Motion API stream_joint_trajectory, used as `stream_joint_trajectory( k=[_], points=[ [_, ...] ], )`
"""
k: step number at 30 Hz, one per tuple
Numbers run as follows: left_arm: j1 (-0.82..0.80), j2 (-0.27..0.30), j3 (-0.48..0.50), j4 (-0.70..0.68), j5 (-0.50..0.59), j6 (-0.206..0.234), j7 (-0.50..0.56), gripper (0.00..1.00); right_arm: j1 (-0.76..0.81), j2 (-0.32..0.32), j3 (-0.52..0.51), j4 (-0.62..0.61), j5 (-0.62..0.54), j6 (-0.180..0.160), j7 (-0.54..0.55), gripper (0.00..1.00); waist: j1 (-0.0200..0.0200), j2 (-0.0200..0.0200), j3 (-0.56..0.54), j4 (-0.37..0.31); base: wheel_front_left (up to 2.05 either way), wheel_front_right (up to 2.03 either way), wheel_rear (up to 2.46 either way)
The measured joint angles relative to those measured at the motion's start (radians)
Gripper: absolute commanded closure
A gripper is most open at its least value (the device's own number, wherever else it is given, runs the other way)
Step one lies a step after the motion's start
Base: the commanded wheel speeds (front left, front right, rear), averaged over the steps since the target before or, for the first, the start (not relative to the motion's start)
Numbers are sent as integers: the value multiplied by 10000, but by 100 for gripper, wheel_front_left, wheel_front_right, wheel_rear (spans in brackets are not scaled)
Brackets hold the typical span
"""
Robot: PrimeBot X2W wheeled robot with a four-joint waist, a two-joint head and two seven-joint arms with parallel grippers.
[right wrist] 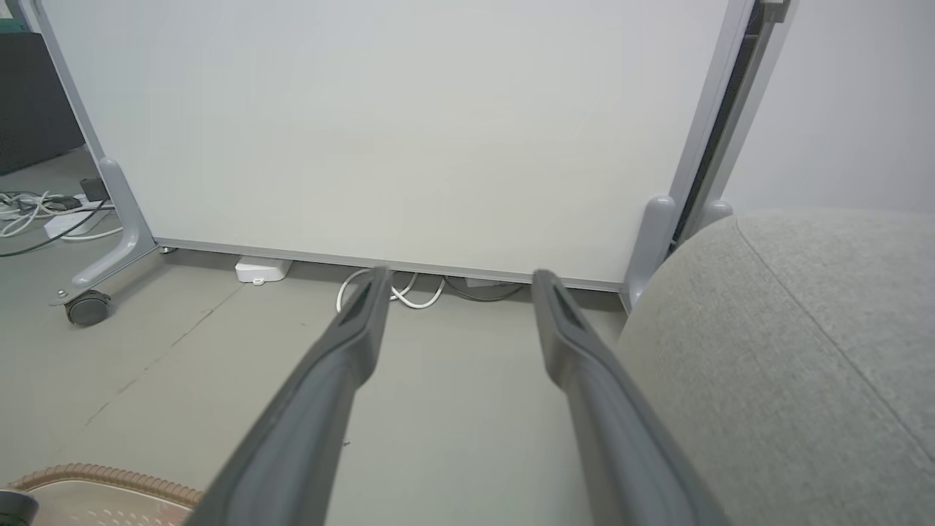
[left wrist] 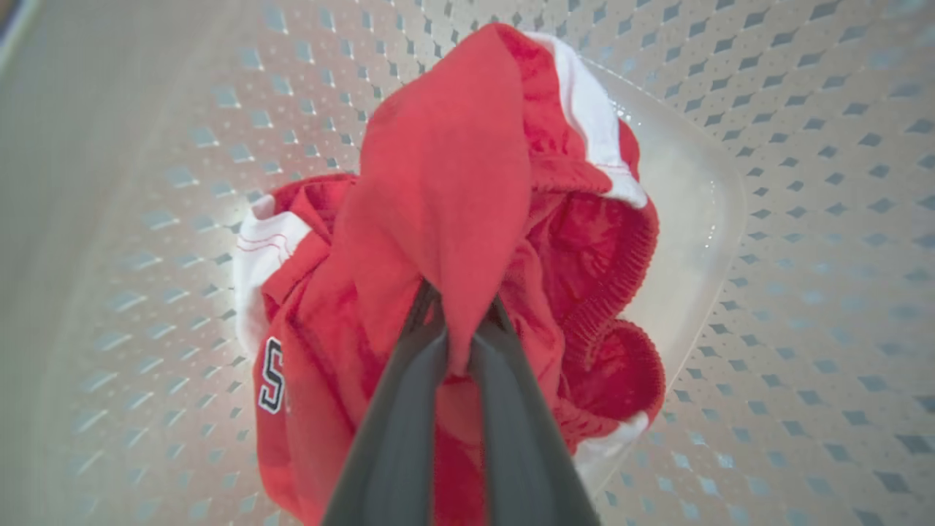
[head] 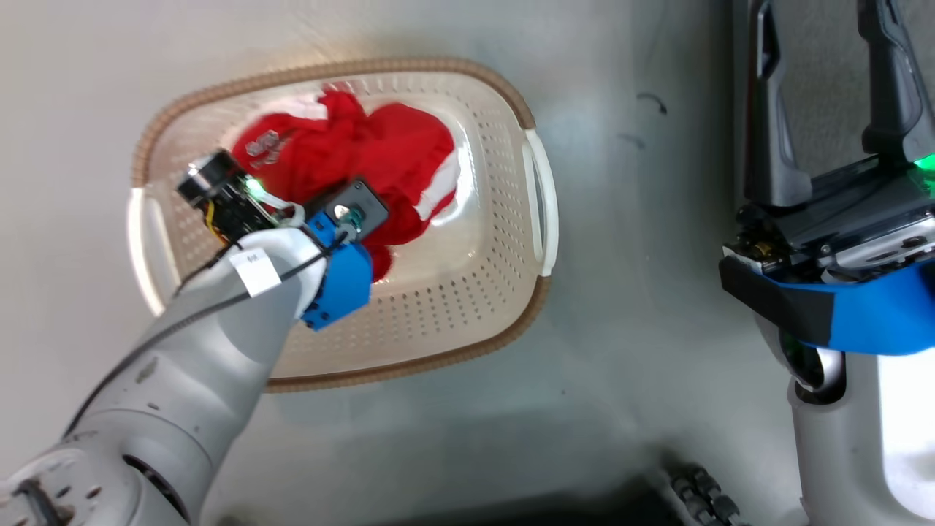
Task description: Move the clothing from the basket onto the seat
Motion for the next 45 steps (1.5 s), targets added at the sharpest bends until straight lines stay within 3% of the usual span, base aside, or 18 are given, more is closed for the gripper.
stream_joint_trajectory(
  k=[15, 23, 34, 45],
  points=[
    [1039, -497, 612, -336, -890, -13, -884, 100, 491, 4, -102, 809, -115, 0, 0, 0, 0, 0, -2366, 687, 0, 0, 0],
    [1846, -359, 1260, -1590, -1118, 242, -913, 100, 1060, 2, -251, 1131, -121, 0, 0, 0, -2, 0, -3783, 1070, 0, 0, 0],
    [3006, 42, 2957, -3264, -1283, 583, -913, 100, 1981, 4, -389, 1524, 69, 0, 0, 0, -2, 1, -5618, 1435, 0, 0, 0],
    [3733, 330, 4592, -4884, -876, 579, -913, 100, 2906, 4, -533, 1808, 270, 0, 0, 0, -3, 1, -7262, 1538, 0, 0, 0]
  ],
)
